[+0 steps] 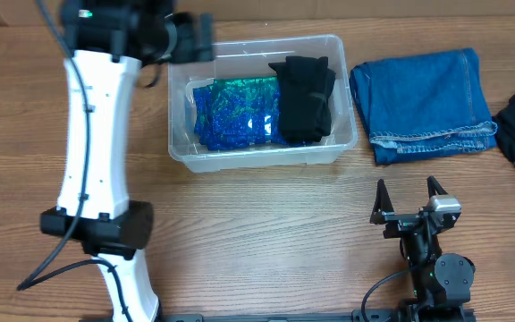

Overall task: Pack container
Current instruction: 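Retract left arm and move right gripper toward the black garment, then grasp the black garment beside the jeans with right gripper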

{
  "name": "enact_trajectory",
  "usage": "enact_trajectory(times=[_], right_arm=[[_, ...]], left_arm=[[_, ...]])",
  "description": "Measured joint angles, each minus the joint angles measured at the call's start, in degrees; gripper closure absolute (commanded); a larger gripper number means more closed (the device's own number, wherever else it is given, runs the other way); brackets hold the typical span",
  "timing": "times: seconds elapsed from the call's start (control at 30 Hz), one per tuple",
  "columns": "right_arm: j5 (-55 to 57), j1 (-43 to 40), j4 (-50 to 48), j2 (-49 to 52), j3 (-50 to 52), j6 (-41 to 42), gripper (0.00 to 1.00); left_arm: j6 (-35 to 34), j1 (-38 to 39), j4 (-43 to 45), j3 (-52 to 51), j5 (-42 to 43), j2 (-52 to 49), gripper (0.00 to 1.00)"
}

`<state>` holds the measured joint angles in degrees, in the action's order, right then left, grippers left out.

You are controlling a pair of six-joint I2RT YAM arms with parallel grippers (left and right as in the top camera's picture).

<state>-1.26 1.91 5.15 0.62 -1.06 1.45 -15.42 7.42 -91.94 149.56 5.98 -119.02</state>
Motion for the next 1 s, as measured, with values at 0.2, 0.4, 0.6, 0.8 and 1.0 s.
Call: enact_trajectory(times=[0.2,0.4,0.6,0.8,1.0], right_arm=[[0.00,0.00,-0.02,0.02,0.00,0.02,0.00],[0.00,0.00,0.02,0.02,0.00,0.02,0.00],[-1.01,0.00,-1.49,0.02,0.00,0.04,0.00],[-5.31,0.00,0.42,0.68,-4.72,4.00,0.00],[-9.81,-0.02,22.40,26.45,-40.00,5.75,0.00]], left_arm=[[0.63,-15.91,-4.66,0.00,-1.29,0.11,0.00],[0.85,-16.90,-4.72,0.00,-1.25,0.50,0.00],[0.85,-16.90,-4.72,0.00,-1.25,0.52,0.00],[0.85,-16.90,-4.72,0.00,-1.09,0.52,0.00],[0.87,-16.90,-5.01,-0.09,-1.05,0.52,0.00]])
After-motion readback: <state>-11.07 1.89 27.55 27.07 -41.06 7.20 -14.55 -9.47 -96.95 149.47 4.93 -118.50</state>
